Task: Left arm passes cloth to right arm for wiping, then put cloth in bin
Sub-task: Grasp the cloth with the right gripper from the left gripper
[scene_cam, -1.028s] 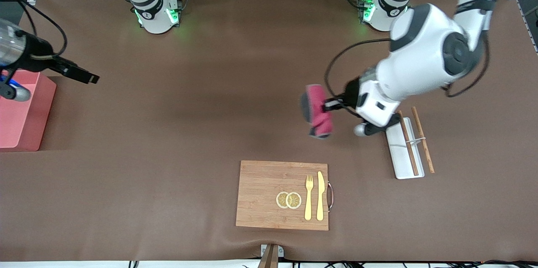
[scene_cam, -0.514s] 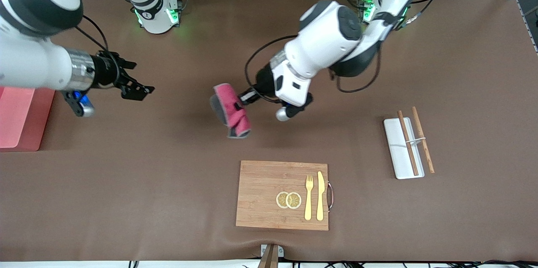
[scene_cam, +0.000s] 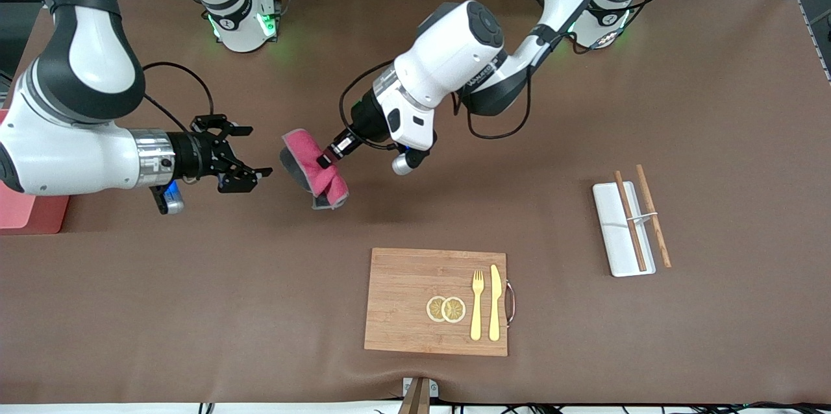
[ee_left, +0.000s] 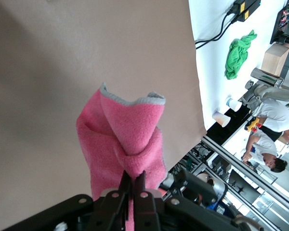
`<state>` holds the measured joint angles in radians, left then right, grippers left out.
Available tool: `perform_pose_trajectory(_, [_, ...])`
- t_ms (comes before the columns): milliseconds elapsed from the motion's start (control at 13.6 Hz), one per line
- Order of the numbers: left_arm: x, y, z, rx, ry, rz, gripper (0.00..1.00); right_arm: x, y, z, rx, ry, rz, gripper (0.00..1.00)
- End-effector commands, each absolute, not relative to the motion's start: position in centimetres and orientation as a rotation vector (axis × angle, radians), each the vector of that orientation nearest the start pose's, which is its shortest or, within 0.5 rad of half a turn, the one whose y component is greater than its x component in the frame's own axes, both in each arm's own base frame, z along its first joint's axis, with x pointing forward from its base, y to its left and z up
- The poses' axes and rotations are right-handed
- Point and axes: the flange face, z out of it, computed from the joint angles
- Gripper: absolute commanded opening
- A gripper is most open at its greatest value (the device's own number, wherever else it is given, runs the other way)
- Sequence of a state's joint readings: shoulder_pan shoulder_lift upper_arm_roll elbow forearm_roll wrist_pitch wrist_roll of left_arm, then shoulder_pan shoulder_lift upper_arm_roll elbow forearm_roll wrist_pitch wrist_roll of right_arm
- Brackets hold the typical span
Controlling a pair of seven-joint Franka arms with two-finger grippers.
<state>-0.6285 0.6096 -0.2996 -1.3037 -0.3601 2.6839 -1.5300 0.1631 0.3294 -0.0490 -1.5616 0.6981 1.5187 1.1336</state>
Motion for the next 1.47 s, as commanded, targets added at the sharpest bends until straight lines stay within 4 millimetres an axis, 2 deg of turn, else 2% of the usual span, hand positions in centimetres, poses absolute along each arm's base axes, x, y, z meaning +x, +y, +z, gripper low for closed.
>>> perform_pose_trajectory(0, [52.2, -58.2, 48.4, 1.915, 1.120, -0.172, 0.00, 61.7, 15.3, 45.8, -2.145, 1.437, 0.966, 1.00])
perform_pose_trajectory(147, [51.8, -59.0, 47.5, 1.897, 1.118, -0.167, 0.00, 62.1, 16.4, 46.0, -2.094, 1.478, 0.951, 1.00])
perform_pose_trajectory(294, [51.9, -59.1, 46.9, 1.892, 1.128, -0.170, 0.00, 62.3, 17.6, 45.1, -2.091, 1.474, 0.951, 1.00])
perform_pose_trajectory(367, [51.7, -59.3, 47.0, 1.892, 1.124, -0.171, 0.00, 62.3, 18.2, 44.6, -2.095, 1.471, 0.952, 0.96])
perform_pose_trajectory(514, [51.7, -59.3, 46.9, 1.893, 1.125, -0.172, 0.00, 62.3, 18.6, 43.6, -2.108, 1.457, 0.961, 0.55])
perform_pose_trajectory(587, [51.7, -59.3, 47.0, 1.892, 1.124, -0.171, 0.00, 62.1, 19.1, 43.1, -2.118, 1.449, 0.964, 0.43])
perform_pose_trajectory(661, [51.6, -59.3, 47.2, 1.891, 1.121, -0.169, 0.00, 62.1, 19.5, 43.0, -2.133, 1.422, 0.954, 0.25])
perform_pose_trajectory(734, [51.6, -59.3, 47.3, 1.891, 1.119, -0.167, 0.00, 62.0, 19.8, 43.1, -2.141, 1.403, 0.951, 0.11])
perform_pose_trajectory(807, [51.6, -59.3, 47.4, 1.887, 1.128, -0.172, 0.00, 62.1, 19.8, 43.2, -2.143, 1.397, 0.946, 0.00])
perform_pose_trajectory(1101, [51.7, -58.9, 47.8, 1.890, 1.123, -0.159, 0.00, 61.9, 20.9, 43.1, -2.178, 1.370, 0.919, 0.00])
perform_pose_trajectory(1174, [51.9, -58.7, 47.9, 1.893, 1.124, -0.155, 0.35, 61.9, 21.2, 43.1, -2.206, 1.338, 0.891, 0.00])
perform_pose_trajectory(1248, [52.2, -58.4, 48.1, 1.899, 1.122, -0.140, 0.78, 61.9, 21.2, 42.7, -2.242, 1.312, 0.863, 0.00])
perform_pose_trajectory(1321, [51.9, -58.2, 49.4, 1.915, 1.089, -0.103, 1.00, 62.0, 21.3, 42.1, -2.285, 1.287, 0.835, 0.00])
perform_pose_trajectory(1394, [51.8, -57.9, 50.2, 1.959, 1.070, -0.084, 1.00, 62.2, 21.1, 41.7, -2.325, 1.259, 0.798, 0.00])
